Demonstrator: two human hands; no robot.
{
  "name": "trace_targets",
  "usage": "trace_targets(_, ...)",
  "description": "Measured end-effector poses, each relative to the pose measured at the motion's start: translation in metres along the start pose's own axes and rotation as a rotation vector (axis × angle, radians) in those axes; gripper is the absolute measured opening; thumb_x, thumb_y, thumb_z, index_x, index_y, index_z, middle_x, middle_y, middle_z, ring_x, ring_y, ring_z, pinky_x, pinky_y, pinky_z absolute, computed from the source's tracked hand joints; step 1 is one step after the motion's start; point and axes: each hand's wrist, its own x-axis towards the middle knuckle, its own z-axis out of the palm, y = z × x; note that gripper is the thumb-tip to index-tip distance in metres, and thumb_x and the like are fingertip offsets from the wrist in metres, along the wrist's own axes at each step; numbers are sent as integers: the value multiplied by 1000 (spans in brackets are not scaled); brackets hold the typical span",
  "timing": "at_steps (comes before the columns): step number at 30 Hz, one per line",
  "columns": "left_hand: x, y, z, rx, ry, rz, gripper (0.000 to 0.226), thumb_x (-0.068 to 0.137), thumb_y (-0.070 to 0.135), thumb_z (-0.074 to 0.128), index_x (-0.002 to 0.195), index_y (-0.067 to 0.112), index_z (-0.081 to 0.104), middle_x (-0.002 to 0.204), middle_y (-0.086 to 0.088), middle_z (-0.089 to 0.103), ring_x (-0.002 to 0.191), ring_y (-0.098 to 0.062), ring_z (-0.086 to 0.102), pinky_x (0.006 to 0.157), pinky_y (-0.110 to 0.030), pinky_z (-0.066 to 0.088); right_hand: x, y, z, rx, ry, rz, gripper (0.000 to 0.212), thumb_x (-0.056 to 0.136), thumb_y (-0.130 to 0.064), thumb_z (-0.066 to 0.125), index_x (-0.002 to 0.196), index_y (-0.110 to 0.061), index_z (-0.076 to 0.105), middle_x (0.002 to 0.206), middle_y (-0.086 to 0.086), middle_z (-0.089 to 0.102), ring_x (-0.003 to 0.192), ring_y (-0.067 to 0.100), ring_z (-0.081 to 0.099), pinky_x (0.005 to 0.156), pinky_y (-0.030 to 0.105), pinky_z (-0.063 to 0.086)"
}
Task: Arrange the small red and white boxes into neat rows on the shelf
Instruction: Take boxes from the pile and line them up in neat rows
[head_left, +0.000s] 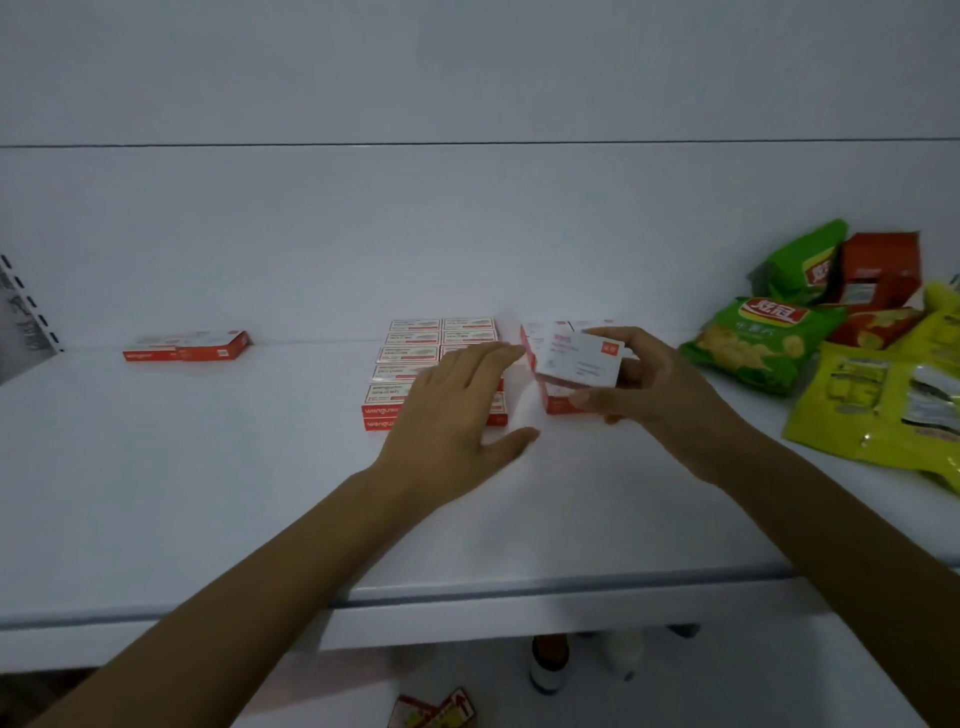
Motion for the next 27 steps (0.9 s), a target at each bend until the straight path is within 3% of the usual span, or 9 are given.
trace_targets(5,12,40,17,-121,-31,12,72,76,50,66,136,22,38,140,1,45,127,-21,42,103,-45,37,-22,14,-23,-209,-70,-4,37,76,-14,72,108,-27,57,103,-12,67,87,0,65,62,13,48)
trace_targets(9,10,51,23,-148,-60,1,73,75,47,69,137,25,37,142,2,43,126,-20,42,102,-37,34,-23,22,-24,-530,-128,-95,38,75,-37,73,109,-38,56,96,-20,64,81,-1,61,66,11,46)
trace_targets(12,4,45,25,-176,-28,-4,70,75,48,68,134,21,42,133,-3,52,118,-23,49,93,-30,33,-22,30,-17,-609,-43,-135,49,69,-46,72,114,-42,50,100,-23,58,82,2,56,68,8,43)
trace_targets(15,3,44,25,-161,5,14,67,74,50,61,129,15,48,124,-8,59,108,-27,57,86,-28,36,-19,38,-17,-641,58,-163,70,66,-47,74,128,-27,48,122,-7,53,104,5,52,85,18,43)
trace_targets(18,4,45,26,-174,-34,-4,69,75,52,61,132,16,46,128,-7,57,113,-27,55,90,-31,38,-18,43,-21,-717,98,-201,71,66,-44,78,128,-22,50,130,1,51,117,14,46,98,33,42)
trace_targets(21,6,43,27,-191,-77,-66,70,77,43,69,136,21,40,135,-4,51,120,-24,49,99,-41,40,-18,41,-20,-750,101,-183,55,72,-39,75,122,-23,57,120,0,55,111,15,49,93,29,41)
trace_targets(24,6,41,27,-190,-68,-75,70,76,40,71,136,18,42,133,-5,53,119,-25,50,98,-44,43,-18,41,-20,-690,54,-224,32,75,-27,74,106,-23,68,104,-9,58,100,8,52,86,14,37)
trace_targets(27,6,40,27,-184,-77,-79,72,75,40,72,136,17,41,134,-6,51,121,-26,48,98,-42,40,-19,43,-21,-698,60,-248,40,74,-29,75,111,-25,64,109,-12,58,101,3,49,88,7,32)
